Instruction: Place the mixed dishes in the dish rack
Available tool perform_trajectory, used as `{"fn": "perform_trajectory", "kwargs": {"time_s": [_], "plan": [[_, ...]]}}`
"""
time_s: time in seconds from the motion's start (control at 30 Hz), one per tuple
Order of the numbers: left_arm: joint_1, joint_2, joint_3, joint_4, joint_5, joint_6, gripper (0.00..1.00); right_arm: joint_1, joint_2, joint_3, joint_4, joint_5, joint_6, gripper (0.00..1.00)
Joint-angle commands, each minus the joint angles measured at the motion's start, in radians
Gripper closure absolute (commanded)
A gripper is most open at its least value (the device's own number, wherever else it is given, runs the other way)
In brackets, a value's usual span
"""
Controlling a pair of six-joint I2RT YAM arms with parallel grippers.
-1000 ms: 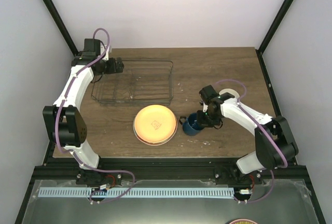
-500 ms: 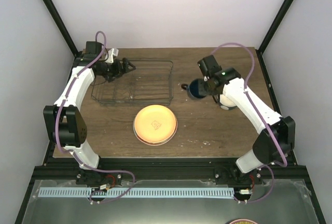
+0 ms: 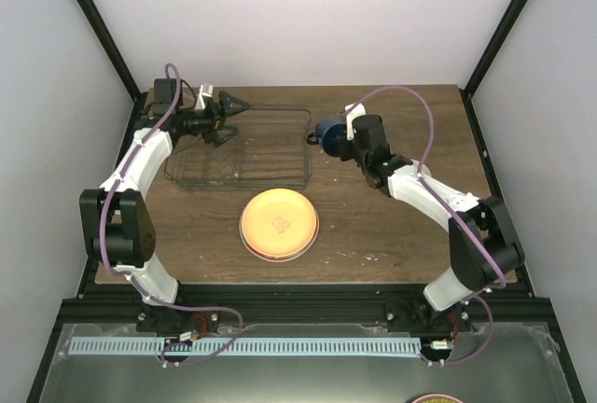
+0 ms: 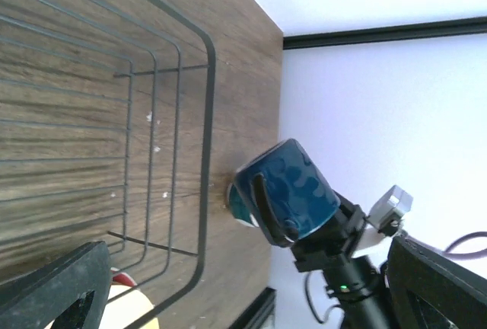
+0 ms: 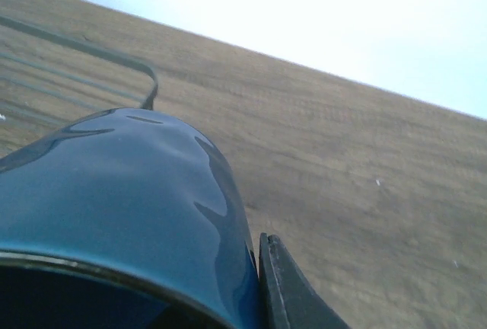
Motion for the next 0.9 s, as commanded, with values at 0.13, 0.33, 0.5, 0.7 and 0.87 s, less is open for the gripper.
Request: {"fn": "perform_trajectory", "kwargs": {"time_s": [0.13,0.33,0.5,0.7,0.87], "plan": [[-0.015,-0.005,-0.084,0.284,0.116,-0.296,0.0,0.059,0.075,0.007,0.682,-0.027,-0.171,0.99],[-0.029,0.013,-0.135,0.38,0.141,-0.383,0.0,0.112,0.186,0.076,0.752,-0.053,-0.252,0.99],[-0.03,0.022,-0.188,0.497,0.152,-0.476,0.01,0.165,0.246,0.082,0.837,-0.036,-0.325,0.99],[-0.031,0.034,-0.203,0.52,0.15,-0.475,0.11,0.174,0.277,0.124,0.839,-0.033,-0.306,0.99],[-0.032,0.052,-0.211,0.522,0.161,-0.456,0.17,0.175,0.281,0.169,0.801,-0.061,-0.256,0.99]]}}
